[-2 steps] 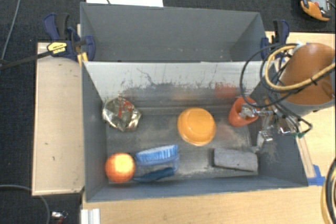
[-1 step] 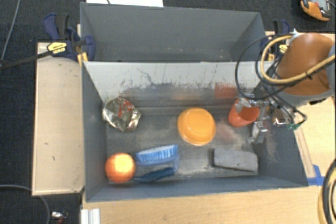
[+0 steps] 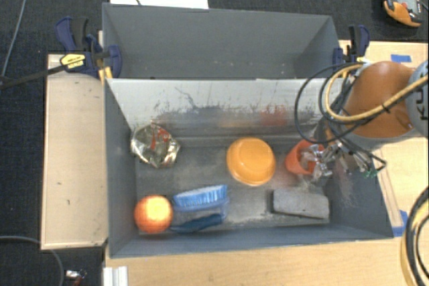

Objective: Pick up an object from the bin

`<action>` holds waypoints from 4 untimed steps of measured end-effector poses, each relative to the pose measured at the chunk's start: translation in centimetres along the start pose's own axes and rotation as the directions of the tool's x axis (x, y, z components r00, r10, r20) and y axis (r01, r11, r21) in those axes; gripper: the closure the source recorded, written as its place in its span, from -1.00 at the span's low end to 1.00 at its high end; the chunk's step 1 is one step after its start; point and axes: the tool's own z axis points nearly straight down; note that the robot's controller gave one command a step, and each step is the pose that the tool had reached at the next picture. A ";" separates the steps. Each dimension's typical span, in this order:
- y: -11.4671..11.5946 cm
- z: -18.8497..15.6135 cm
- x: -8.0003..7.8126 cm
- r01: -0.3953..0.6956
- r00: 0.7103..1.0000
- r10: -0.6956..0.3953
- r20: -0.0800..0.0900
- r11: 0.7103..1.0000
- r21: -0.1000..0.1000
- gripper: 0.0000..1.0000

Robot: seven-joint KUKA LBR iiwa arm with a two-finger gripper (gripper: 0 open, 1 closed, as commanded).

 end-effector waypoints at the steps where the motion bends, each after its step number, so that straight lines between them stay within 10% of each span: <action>1: 0.0 0.0 0.0 0.000 1.000 0.000 0.000 1.000 0.000 1.00; 2: -0.7 1.6 4.5 -0.054 0.998 0.054 0.019 0.999 0.005 1.00; 3: -0.9 1.7 2.9 -0.040 0.999 0.040 0.011 0.999 0.004 1.00; 4: 0.5 -2.0 6.0 -0.035 0.999 0.035 0.011 0.999 0.004 1.00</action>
Offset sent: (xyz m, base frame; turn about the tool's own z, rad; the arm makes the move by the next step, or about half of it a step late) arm -0.0472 -0.0184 -0.0215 0.0540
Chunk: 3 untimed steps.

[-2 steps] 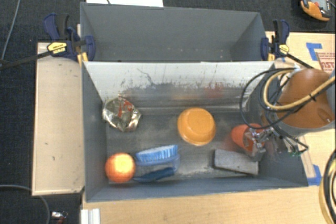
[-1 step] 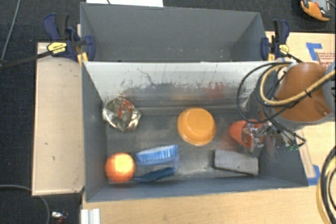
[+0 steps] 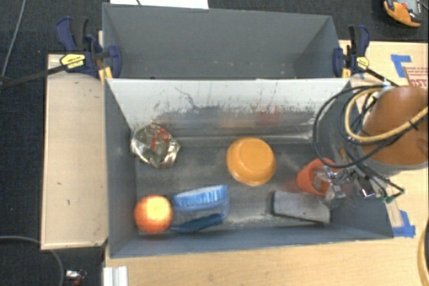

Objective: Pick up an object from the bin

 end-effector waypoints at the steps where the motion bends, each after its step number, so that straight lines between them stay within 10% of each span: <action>1: -0.5 3.8 -4.8 0.006 1.000 -0.006 0.014 1.000 0.004 1.00; 2: 0.1 -5.6 -2.5 0.010 1.000 -0.010 0.003 1.000 0.001 1.00; 3: -0.3 -7.0 -3.5 0.003 1.000 -0.003 0.022 1.000 0.010 1.00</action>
Offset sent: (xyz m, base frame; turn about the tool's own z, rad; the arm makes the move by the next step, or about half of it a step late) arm 0.0030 0.0057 0.1530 -0.0189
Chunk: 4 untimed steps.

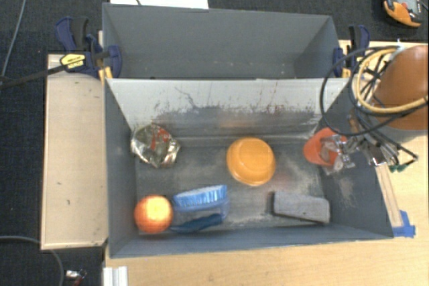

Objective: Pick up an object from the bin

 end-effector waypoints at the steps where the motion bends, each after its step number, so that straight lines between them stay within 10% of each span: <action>1: 0.9 3.9 -0.3 0.050 0.999 -0.050 -0.009 0.999 -0.006 1.00; 2: 0.6 -6.3 1.5 0.015 1.000 -0.015 -0.008 1.000 -0.006 1.00; 3: 0.5 -9.5 1.4 0.015 1.000 -0.015 -0.003 1.000 -0.002 1.00; 4: -0.8 -6.1 1.5 0.398 0.917 -0.398 -0.001 0.917 -0.002 1.00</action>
Offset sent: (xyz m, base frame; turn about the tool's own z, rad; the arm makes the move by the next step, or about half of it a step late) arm -0.0307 -0.0015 0.1202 0.0037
